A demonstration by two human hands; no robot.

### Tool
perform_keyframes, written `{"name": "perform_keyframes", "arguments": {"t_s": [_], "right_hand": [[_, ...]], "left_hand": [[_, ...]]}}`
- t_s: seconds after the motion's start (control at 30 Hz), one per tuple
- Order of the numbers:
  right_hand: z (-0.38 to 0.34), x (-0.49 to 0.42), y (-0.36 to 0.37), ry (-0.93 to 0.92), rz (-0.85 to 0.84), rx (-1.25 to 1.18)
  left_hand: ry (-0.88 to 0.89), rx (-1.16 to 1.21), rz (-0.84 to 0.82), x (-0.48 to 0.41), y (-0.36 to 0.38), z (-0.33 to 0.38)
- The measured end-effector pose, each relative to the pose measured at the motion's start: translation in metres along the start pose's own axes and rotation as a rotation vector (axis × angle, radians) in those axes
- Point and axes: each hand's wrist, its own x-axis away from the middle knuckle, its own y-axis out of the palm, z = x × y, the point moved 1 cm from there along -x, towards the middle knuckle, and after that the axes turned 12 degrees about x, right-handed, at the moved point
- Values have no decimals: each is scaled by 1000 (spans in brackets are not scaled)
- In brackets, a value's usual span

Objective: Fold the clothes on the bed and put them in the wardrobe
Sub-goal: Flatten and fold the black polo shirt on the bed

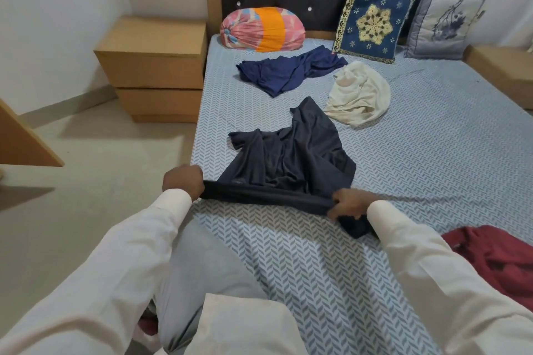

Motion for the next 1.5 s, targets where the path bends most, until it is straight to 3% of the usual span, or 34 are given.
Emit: {"name": "perform_keyframes", "arguments": {"t_s": [0.07,0.17,0.23,0.3,0.43,0.5,0.53,0.67,0.8,0.93,1.13,1.23,1.37,1.5], "right_hand": [[-2,-3,-5,82,-140,53],[-2,-9,-24,213,-139,183],[9,-15,-54,313,-80,46],[17,-21,-92,324,42,-357],[31,-30,-244,31,594,-1297],[24,-4,-315,-56,931,-1331],[18,21,-346,-58,1067,-1233],[17,72,-396,154,1308,-596],[31,69,-382,282,1201,-109],[40,33,-335,276,1043,214],[36,-26,-221,218,806,360],[38,-44,-158,206,664,348],[40,-52,-88,210,481,258],[43,-43,-43,225,403,309]], "left_hand": [[-93,47,-107,-8,3,7],[-183,314,-360,-18,6,26],[-368,954,-320,-37,-2,51],[-419,1366,-178,-64,-31,84],[56,1885,129,-101,-194,194],[251,2126,262,-112,-279,231],[356,2144,296,-119,-312,244],[530,1917,491,-134,-373,243],[473,1304,739,-151,-337,194],[363,969,781,-159,-255,143],[261,712,553,-130,-117,69],[194,496,349,-103,-52,37],[265,0,24,-67,6,10],[344,-137,-197,-36,26,4]]}}
